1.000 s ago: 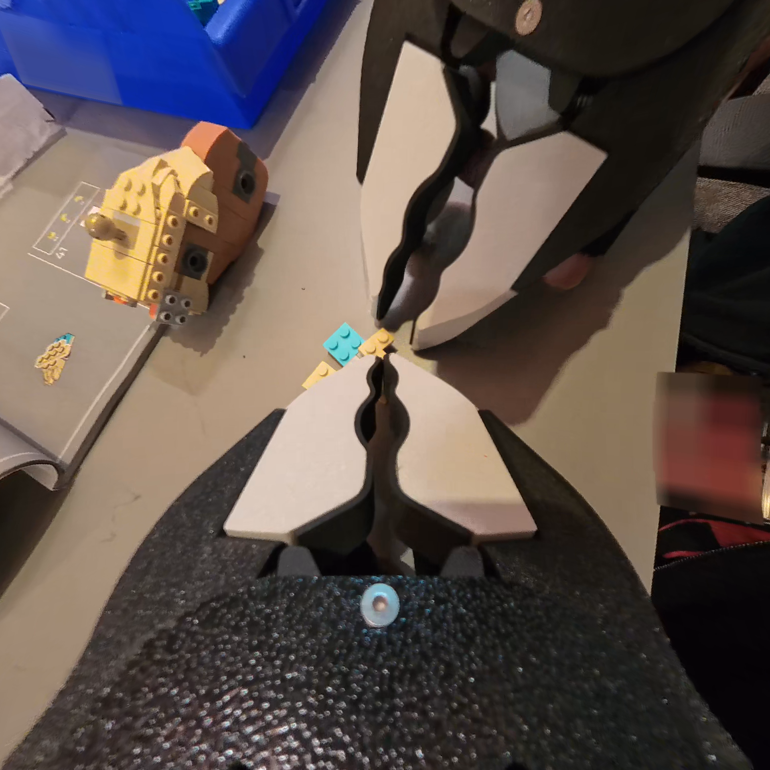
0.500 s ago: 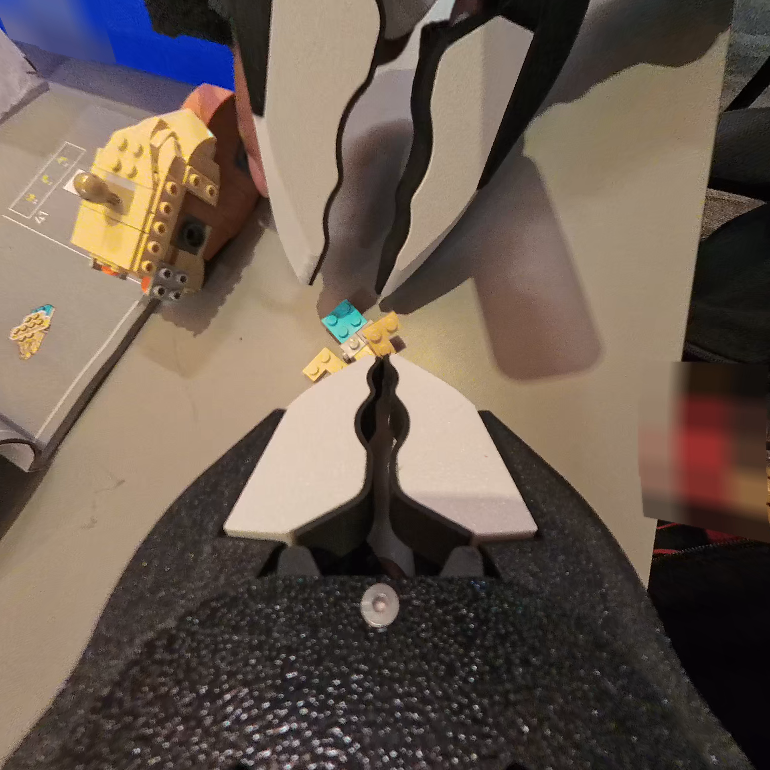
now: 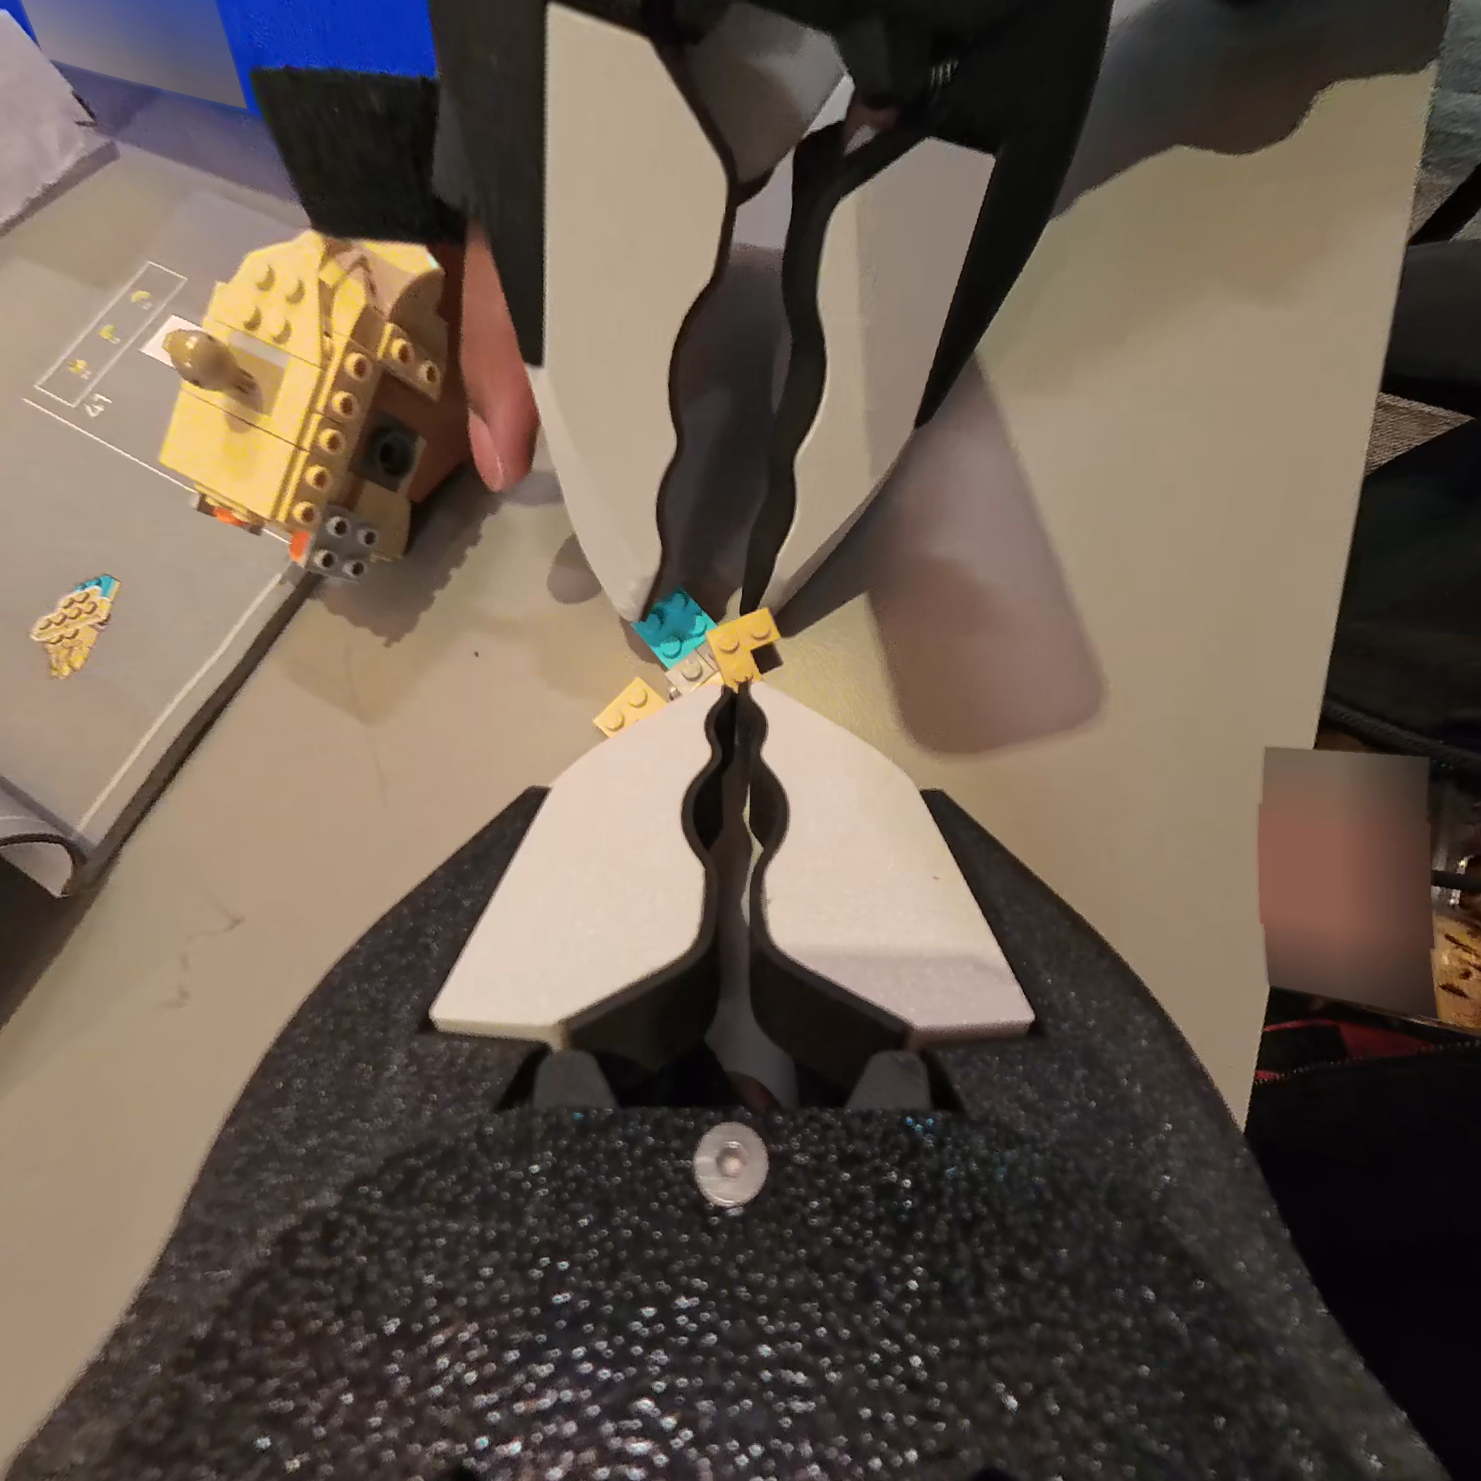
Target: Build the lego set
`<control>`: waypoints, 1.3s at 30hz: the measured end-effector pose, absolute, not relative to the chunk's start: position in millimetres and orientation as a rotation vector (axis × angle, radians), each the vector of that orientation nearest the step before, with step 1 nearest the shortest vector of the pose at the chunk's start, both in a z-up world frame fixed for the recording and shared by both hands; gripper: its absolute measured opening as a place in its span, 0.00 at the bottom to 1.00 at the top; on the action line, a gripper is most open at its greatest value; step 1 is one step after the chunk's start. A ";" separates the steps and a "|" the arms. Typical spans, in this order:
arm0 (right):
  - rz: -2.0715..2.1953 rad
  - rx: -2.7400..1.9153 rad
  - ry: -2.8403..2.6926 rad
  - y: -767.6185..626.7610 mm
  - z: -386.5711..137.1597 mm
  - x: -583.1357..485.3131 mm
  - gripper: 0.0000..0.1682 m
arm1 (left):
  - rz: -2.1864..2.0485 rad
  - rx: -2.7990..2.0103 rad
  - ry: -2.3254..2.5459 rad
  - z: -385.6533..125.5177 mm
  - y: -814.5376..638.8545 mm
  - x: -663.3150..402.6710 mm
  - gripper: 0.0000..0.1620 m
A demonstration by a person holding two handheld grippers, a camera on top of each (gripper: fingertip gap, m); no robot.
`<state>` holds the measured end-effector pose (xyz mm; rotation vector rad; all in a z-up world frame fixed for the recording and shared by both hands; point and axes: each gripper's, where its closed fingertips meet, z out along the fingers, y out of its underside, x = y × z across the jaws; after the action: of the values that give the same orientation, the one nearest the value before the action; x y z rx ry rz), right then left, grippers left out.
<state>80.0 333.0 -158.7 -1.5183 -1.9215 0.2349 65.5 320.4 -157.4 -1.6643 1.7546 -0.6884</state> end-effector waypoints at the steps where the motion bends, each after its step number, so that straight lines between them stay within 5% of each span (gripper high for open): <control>1: 0.245 -1.528 -1.924 332.7 -159.1 79.9 0.14 | -0.684 -1.667 1.753 -157.4 320.8 65.6 0.00; 16: 0.104 -1.839 -1.673 327.9 -160.0 86.4 0.10 | -0.644 -1.674 1.720 -153.7 323.3 62.3 0.00; 39: 0.275 -1.719 -1.626 332.7 -151.7 96.9 0.13 | -0.668 -1.887 1.622 -165.8 307.1 77.5 0.07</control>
<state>96.9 332.7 -151.7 -1.7194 -1.6257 0.2752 77.5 307.1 -165.8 -1.8871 1.6220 -0.6676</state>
